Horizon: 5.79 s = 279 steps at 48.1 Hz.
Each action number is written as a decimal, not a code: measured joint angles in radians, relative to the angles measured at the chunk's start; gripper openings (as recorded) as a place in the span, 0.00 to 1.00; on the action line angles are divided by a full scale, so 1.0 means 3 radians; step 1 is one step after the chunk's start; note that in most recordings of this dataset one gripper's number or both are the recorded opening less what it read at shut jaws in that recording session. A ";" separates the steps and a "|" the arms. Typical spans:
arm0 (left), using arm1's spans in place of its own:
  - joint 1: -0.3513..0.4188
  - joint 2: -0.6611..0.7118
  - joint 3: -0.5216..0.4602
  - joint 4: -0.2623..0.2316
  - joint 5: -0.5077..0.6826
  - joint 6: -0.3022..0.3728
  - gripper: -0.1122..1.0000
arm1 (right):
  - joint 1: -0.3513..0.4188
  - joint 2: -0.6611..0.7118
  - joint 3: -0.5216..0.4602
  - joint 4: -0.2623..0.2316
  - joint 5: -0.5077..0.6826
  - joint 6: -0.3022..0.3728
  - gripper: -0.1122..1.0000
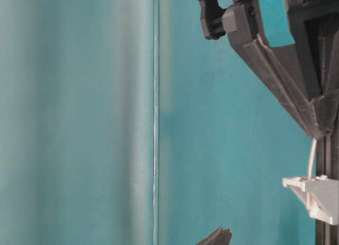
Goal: Insert the wire into the hole on the left side and pull it with the left arm.
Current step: 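Move the left gripper to the bracket and grasp the protruding wire tip, then open the right gripper and pull the wire leftward with the left gripper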
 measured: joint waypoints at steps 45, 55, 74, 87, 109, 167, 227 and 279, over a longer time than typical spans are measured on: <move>0.0000 0.0000 -0.0046 0.0000 0.0189 -0.0010 0.68 | -0.0061 0.0102 -0.0179 -0.0005 0.0000 -0.0010 0.15; 0.0000 0.0000 -0.0056 0.0000 0.0337 -0.0143 0.67 | -0.0077 0.0102 -0.0205 -0.0015 0.0036 -0.0015 0.15; -0.0118 0.0046 -0.0389 0.0020 0.0762 -0.0445 0.67 | -0.0102 0.0102 -0.0225 -0.0051 0.0102 -0.0015 0.15; -0.0210 0.0215 -0.0578 0.0020 0.0828 -0.0476 0.67 | -0.0102 0.0102 -0.0225 -0.0051 0.0112 -0.0015 0.15; -0.0251 0.0312 -0.0634 0.0020 0.0833 -0.0496 0.62 | -0.0102 0.0102 -0.0225 -0.0051 0.0112 -0.0015 0.15; -0.0225 0.0271 -0.0654 0.0005 0.0982 -0.0547 0.02 | -0.0102 0.0107 -0.0225 -0.0077 0.0133 0.0010 0.18; -0.0614 -0.0644 0.0066 0.0015 0.1432 -0.0670 0.01 | -0.0107 0.0107 -0.0230 -0.0082 0.0261 0.0010 0.84; -0.0516 -0.0813 0.0148 0.0031 0.1948 -0.0695 0.11 | -0.0107 0.0107 -0.0230 -0.0077 0.0312 0.0000 0.84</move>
